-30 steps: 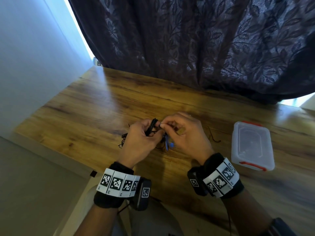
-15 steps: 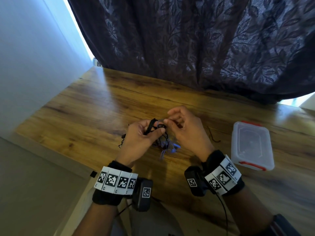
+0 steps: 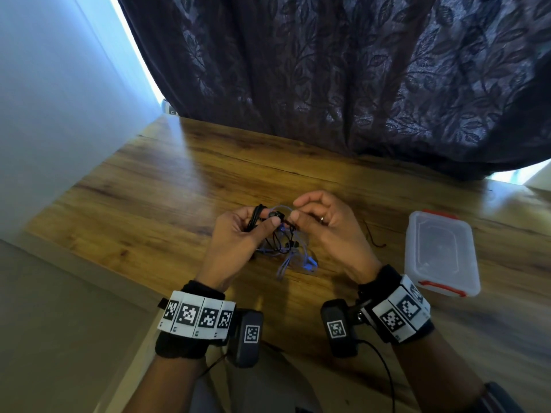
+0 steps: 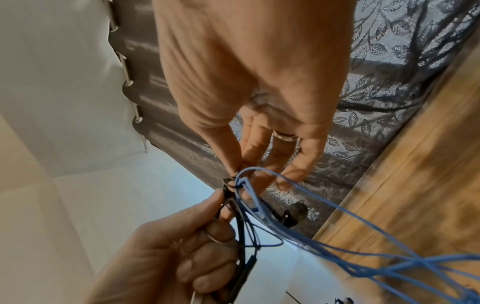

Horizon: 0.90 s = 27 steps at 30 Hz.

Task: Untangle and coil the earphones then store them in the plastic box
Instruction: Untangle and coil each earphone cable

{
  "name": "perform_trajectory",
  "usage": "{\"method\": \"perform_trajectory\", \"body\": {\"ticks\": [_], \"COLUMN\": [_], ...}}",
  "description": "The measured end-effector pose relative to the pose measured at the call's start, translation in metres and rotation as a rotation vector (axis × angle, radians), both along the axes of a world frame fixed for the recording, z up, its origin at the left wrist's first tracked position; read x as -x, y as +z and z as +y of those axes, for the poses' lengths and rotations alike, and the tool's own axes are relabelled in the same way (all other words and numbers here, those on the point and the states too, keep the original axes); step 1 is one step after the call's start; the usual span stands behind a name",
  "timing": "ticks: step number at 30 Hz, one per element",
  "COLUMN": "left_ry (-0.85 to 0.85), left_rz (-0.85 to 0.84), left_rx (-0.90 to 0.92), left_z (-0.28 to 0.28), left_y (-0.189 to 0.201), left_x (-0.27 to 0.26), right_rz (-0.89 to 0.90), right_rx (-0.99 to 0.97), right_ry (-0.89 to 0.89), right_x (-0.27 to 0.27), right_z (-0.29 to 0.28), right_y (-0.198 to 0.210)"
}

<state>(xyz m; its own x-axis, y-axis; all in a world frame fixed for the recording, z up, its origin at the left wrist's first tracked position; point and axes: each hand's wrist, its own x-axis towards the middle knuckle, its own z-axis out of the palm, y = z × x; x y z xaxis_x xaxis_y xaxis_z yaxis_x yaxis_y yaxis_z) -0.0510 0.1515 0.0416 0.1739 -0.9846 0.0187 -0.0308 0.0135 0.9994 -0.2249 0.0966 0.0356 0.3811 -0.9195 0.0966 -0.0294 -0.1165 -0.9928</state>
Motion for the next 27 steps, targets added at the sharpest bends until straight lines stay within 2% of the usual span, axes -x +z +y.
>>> {"method": "perform_trajectory", "body": {"ticks": [5, 9, 17, 23, 27], "left_ry": [0.039, 0.089, -0.022, -0.049, -0.07], "left_rz": [-0.169, -0.196, -0.18, -0.022, -0.004], "left_rx": [-0.036, 0.014, 0.013, 0.004, -0.007], "left_z": [-0.001, 0.003, 0.008, 0.009, 0.009], "left_y": [-0.003, -0.009, -0.012, -0.009, -0.013], "left_x": [-0.008, -0.007, 0.0, 0.002, 0.001], "right_rz": [0.045, 0.038, -0.043, -0.127, -0.142], "right_rx": [0.058, 0.073, 0.083, 0.048, 0.031], "right_ry": [-0.005, -0.025, 0.006, 0.02, 0.046], "right_x": [0.002, 0.002, 0.001, 0.004, 0.005], "right_z": [-0.002, -0.001, 0.0, 0.001, 0.001], "right_y": [0.0, -0.002, -0.002, 0.003, 0.003]}}
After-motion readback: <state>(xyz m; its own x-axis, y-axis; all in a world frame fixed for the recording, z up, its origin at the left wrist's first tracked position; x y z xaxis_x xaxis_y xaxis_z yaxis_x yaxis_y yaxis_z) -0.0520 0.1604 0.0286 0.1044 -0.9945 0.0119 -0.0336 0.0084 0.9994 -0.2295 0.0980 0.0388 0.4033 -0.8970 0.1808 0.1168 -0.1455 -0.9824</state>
